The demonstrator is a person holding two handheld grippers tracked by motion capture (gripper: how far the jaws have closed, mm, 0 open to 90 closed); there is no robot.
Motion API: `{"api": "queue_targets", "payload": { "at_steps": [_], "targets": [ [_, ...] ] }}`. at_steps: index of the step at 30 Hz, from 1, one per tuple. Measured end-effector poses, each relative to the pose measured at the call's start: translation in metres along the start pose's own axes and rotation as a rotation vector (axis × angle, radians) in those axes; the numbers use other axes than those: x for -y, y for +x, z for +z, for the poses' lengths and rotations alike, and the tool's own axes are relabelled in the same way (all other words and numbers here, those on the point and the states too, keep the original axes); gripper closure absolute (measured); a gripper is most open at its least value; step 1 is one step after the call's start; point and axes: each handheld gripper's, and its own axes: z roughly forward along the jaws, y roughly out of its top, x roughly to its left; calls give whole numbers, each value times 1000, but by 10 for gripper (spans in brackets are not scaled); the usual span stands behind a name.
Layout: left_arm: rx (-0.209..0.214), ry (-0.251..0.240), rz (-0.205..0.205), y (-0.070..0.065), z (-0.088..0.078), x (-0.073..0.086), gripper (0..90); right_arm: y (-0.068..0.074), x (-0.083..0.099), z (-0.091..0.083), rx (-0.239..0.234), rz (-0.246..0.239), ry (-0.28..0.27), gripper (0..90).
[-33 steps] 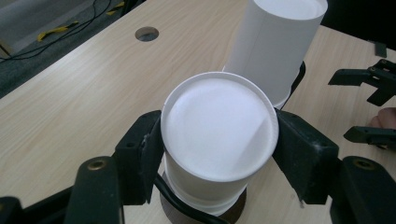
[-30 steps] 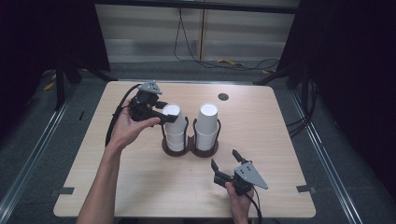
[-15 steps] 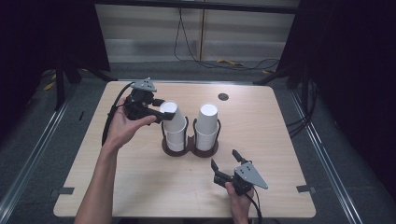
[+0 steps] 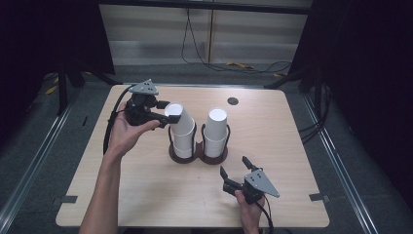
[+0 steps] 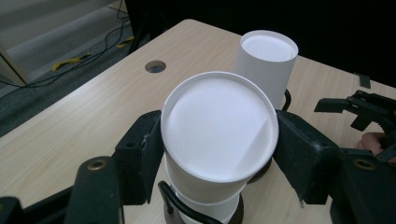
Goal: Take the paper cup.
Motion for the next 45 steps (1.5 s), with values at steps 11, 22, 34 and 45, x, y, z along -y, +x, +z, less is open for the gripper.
{"api": "queue_targets", "payload": {
  "at_steps": [11, 22, 34, 45],
  "targets": [
    [-17, -85, -23, -2, -9, 5, 360, 0, 0, 0, 3, -2, -2, 151],
    [-28, -146, -9, -8, -16, 11, 359, 0, 0, 0, 4, 0, -3, 151],
    [-26, -185, 35, -26, -18, 14, 359, 0, 0, 0, 3, -1, -3, 151],
    [11, -250, 20, -33, -23, 27, 359, 0, 0, 0, 0, -1, 1, 150]
  ]
}}
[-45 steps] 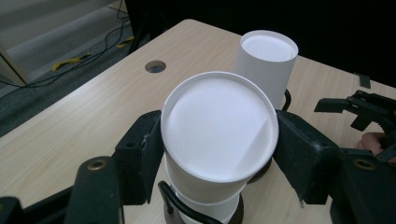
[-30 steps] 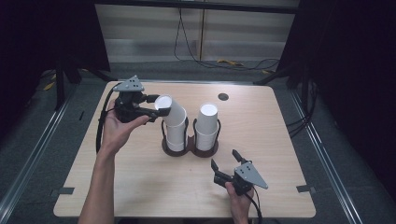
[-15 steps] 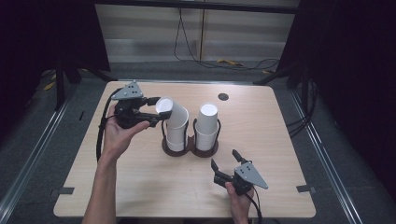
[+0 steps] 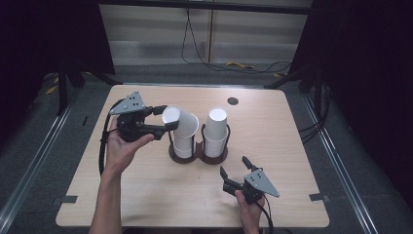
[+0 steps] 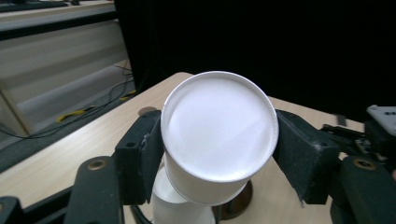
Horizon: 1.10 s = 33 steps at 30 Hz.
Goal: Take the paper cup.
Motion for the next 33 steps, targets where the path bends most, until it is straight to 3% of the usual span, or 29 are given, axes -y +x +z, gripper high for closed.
{"api": "queue_targets", "payload": {
  "at_steps": [11, 15, 23, 28, 33],
  "targets": [
    [35, -26, -7, -10, -4, 9, 359, 0, 0, 1, -1, -1, 9, 147],
    [37, -1, 3, -16, -2, 13, 359, 0, -1, 2, -4, -2, 19, 146],
    [69, -13, -15, -24, 0, 23, 359, 0, -1, 3, -24, -2, 24, 144],
    [89, 3, -25, -26, 6, 33, 359, 1, -2, 4, -68, -1, 37, 130],
    [113, 30, -36, -28, 12, 44, 359, 6, -2, 3, -162, -16, 52, 129]
  ]
}}
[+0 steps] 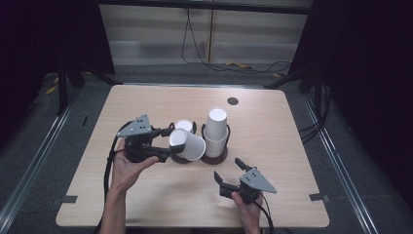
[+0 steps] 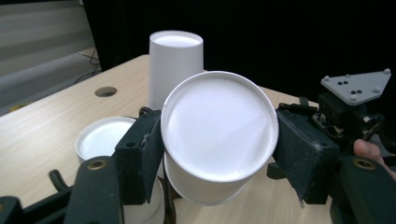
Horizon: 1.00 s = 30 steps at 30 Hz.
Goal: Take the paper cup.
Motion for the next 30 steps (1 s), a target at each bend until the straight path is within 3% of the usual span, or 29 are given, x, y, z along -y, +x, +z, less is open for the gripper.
{"api": "queue_targets", "payload": {
  "at_steps": [6, 8, 16, 20, 22, 25, 30],
  "targets": [
    [66, -3, -6, -2, 10, 16, 359, 7, -5, -1, -98, -19, -18, 131],
    [58, 18, -3, -4, 14, 24, 359, 7, -6, -1, -117, -26, -13, 131],
    [114, 36, -38, -4, 27, 48, 359, 9, -7, -1, -213, -36, -14, 132],
    [150, 44, -57, -6, 29, 54, 360, 9, -9, -1, -282, -33, -29, 130],
    [149, 62, -58, -6, 31, 55, 360, 9, -10, -1, -303, -38, -32, 132],
    [180, 60, -76, -8, 34, 57, 360, 10, -11, 2, -329, -59, -24, 133],
    [207, 85, -62, -13, 37, 53, 361, 13, -10, 5, -364, -59, -16, 135]
  ]
}}
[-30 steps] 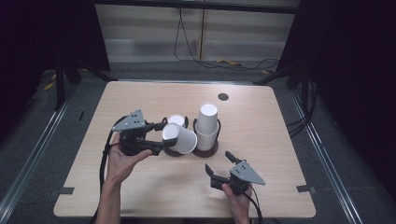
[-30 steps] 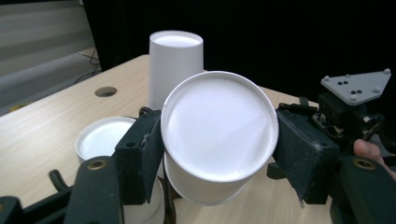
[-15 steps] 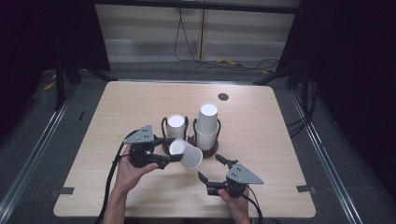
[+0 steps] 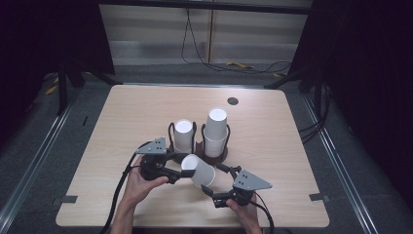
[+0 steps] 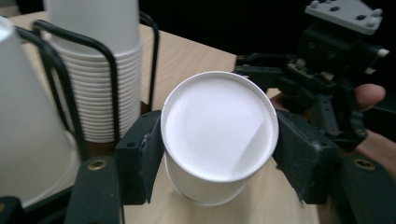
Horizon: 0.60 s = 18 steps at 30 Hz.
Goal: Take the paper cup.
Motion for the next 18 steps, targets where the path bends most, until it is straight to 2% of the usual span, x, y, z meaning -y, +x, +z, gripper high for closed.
{"api": "queue_targets", "payload": {
  "at_steps": [3, 5, 8, 14, 15, 16, 18],
  "targets": [
    [-8, 16, -2, -4, 0, -2, 361, 1, 0, 3, -22, -3, -12, 135],
    [7, 13, 2, -6, 0, -4, 361, 1, -1, 5, -47, -1, -27, 137],
    [20, 8, 3, -8, 1, -5, 362, 1, 0, 9, -59, 0, -26, 137],
    [44, 1, -1, -8, 3, -7, 362, 3, 2, 17, -74, -17, -5, 165],
    [64, -3, -11, -7, 3, -7, 362, 3, 2, 18, -64, -20, -3, 169],
    [69, -4, -4, -6, 2, -8, 362, 3, 2, 19, -65, -16, -1, 171],
    [57, 5, -4, -7, 1, -9, 362, 3, 3, 20, -64, -18, 3, 197]
  ]
}}
